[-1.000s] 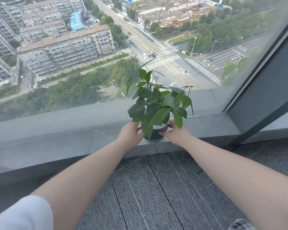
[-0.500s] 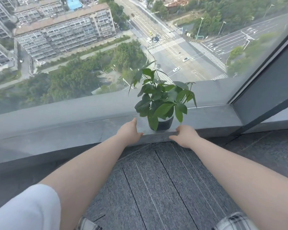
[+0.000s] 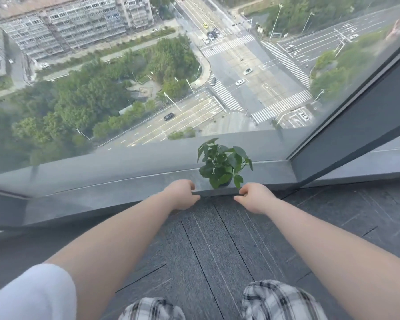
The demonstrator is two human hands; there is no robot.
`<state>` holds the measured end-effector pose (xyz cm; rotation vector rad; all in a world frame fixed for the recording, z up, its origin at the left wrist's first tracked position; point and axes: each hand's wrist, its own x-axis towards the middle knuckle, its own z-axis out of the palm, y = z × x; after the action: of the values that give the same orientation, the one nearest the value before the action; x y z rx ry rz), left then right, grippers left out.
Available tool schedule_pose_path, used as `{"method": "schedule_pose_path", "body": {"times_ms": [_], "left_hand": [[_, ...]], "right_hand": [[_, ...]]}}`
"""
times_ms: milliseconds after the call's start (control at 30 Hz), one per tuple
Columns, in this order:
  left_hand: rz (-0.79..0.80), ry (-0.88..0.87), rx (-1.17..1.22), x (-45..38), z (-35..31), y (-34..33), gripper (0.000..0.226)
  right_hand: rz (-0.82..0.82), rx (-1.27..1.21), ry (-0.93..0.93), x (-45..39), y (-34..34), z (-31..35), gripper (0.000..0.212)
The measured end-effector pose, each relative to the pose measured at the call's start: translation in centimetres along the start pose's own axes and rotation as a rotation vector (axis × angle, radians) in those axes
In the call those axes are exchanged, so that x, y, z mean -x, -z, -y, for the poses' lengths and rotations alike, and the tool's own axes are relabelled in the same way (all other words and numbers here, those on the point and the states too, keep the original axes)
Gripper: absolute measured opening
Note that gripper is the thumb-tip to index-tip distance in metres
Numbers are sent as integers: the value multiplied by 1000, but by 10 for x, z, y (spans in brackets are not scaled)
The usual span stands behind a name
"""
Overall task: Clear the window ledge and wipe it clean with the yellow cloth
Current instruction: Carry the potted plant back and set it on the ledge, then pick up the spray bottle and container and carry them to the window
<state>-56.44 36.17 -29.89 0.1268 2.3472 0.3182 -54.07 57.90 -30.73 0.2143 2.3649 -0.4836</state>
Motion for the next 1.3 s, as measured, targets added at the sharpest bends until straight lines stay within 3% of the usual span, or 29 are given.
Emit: {"method": "schedule_pose_path", "body": {"times_ms": [300,667,967,1300], "left_hand": [[-5,-58,-71,163,-11,158,44],[-345,-93,-101,337,-15,293,39],[-550,117,-14,472,-14,291,36],[-499,412,59,587,18,202,36]], "right_hand": [[-38,22,41,169,137,97,40],[-217,164,320,323,239,222,38],[-246,293,623,400,250,252,41],[-122,432,821,465,193,289,35]]}}
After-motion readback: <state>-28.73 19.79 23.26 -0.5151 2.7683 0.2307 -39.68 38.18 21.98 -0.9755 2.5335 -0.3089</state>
